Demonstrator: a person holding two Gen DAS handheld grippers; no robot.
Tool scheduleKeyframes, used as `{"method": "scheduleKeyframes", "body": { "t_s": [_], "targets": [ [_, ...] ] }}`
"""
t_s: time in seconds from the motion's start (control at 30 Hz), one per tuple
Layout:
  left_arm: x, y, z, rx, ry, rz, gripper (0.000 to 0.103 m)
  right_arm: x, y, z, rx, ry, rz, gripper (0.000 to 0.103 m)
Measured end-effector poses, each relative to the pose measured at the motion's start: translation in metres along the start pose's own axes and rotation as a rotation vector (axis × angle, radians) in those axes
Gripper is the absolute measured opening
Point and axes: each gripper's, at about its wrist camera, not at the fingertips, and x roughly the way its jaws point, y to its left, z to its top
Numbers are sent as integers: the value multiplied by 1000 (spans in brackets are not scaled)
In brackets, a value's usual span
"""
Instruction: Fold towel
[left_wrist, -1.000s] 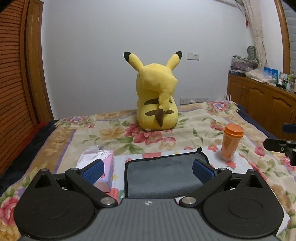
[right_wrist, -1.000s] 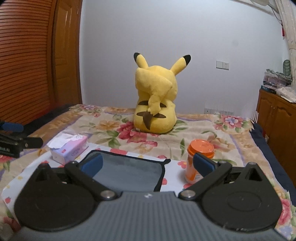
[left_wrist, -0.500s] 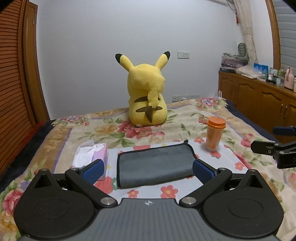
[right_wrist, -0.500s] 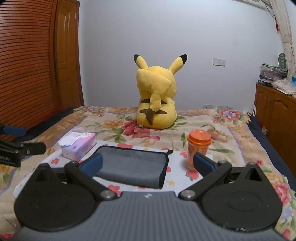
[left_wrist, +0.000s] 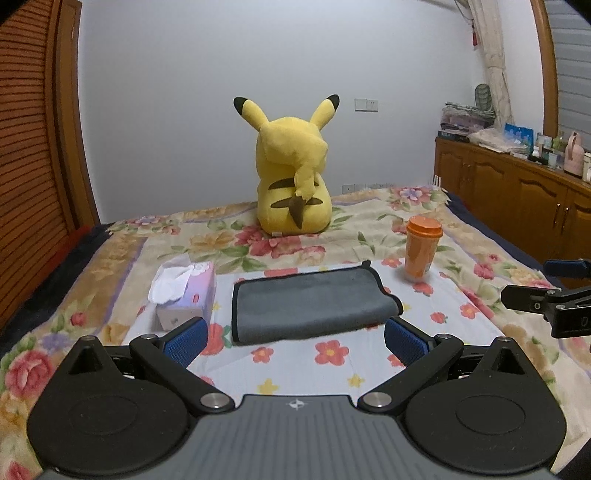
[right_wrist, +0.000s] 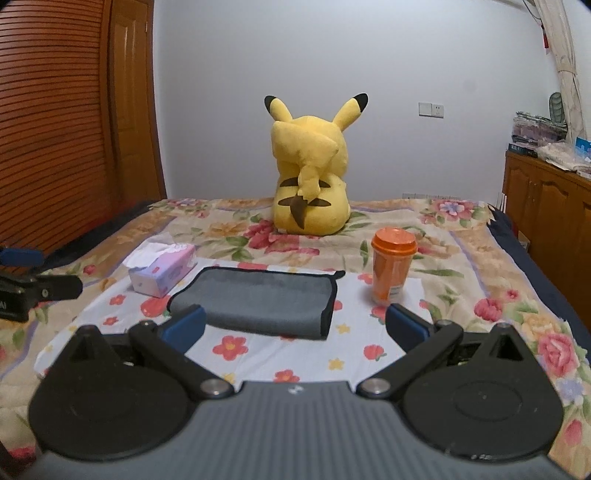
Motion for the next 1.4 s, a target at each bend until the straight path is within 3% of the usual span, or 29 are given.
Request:
{"method": "scheduleKeyframes", "body": {
  "t_s": [0.5,1.13,1.4],
  "targets": [
    [3,-10,-41,-3,63,-9,103,-2,9,-30,20,44,5,103],
    [4,-19,-69,-50,98,-2,103,0,18,-60,10,98,0,103],
    [4,-21,-78,-25,102,16,103,-1,23,-65,-30,98,1,103]
  ]
}}
